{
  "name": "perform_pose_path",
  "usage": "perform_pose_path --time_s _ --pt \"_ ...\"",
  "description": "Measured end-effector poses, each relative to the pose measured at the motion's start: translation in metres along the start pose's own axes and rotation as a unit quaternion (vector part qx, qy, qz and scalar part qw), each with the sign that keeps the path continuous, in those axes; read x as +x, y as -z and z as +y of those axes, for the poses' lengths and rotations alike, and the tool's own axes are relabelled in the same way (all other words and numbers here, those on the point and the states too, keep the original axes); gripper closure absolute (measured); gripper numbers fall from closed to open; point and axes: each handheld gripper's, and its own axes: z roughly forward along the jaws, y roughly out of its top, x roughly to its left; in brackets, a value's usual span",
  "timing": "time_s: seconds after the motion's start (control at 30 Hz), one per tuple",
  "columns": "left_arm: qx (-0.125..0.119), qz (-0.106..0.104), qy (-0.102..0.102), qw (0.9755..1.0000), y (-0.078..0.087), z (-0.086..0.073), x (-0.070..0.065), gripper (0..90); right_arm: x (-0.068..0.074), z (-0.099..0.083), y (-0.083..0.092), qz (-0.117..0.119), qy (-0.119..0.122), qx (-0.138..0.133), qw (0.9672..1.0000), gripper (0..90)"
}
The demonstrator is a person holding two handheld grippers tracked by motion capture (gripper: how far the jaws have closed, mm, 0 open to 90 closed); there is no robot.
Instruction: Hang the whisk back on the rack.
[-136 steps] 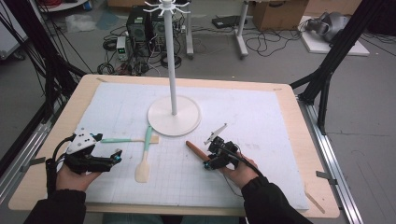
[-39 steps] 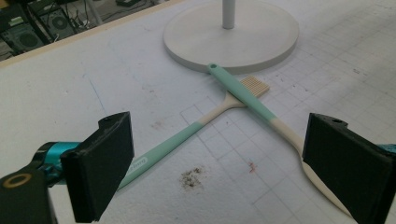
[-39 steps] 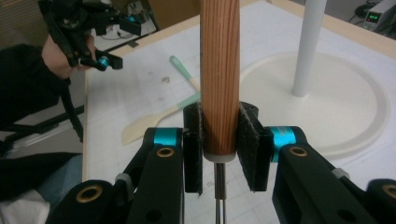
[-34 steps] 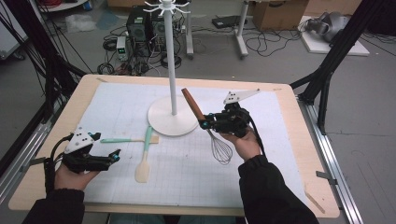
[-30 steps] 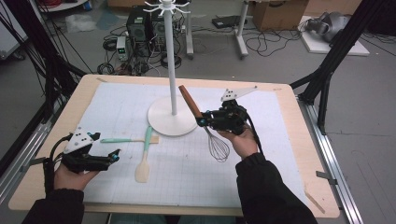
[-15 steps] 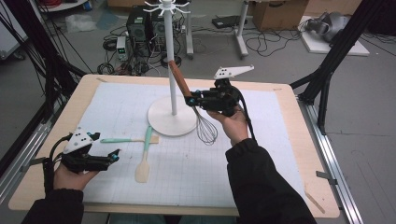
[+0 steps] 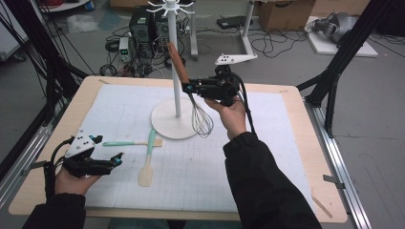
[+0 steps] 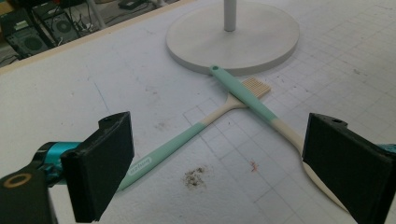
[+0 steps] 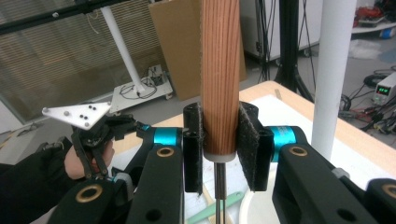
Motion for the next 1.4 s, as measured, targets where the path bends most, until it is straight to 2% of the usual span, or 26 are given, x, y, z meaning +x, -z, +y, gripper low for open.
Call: perform_pose_path --time_s 0.4,0.77,0.97,1.2,1.27,1.4 --pt "-0.001 0.001 -0.003 1.0 0.001 0.0 0.0 9.4 0.009 0.032 -0.007 -0.002 0.018 -0.016 0.9997 73.1" --pt "-0.001 0.0 -0.003 1.0 0.001 0.0 0.0 9.5 0.009 0.057 -0.01 -0.007 0.016 -0.03 0.9994 73.0" --pt "-0.003 0.0 -0.003 1.0 0.001 0.0 0.0 9.5 0.001 0.059 -0.012 -0.005 -0.004 -0.038 0.9993 73.0" --pt "-0.004 0.0 -0.003 1.0 0.001 0.001 0.0 9.6 -0.003 0.056 -0.019 -0.001 -0.013 -0.032 0.9994 73.0" --pt "-0.004 0.001 -0.004 1.0 0.001 0.001 0.0 9.6 -0.007 0.054 -0.02 0.004 -0.023 -0.032 0.9992 73.0" --pt "-0.004 0.0 -0.005 1.0 0.001 0.001 0.0 9.6 -0.008 0.053 -0.021 -0.003 -0.023 -0.032 0.9992 72.8"
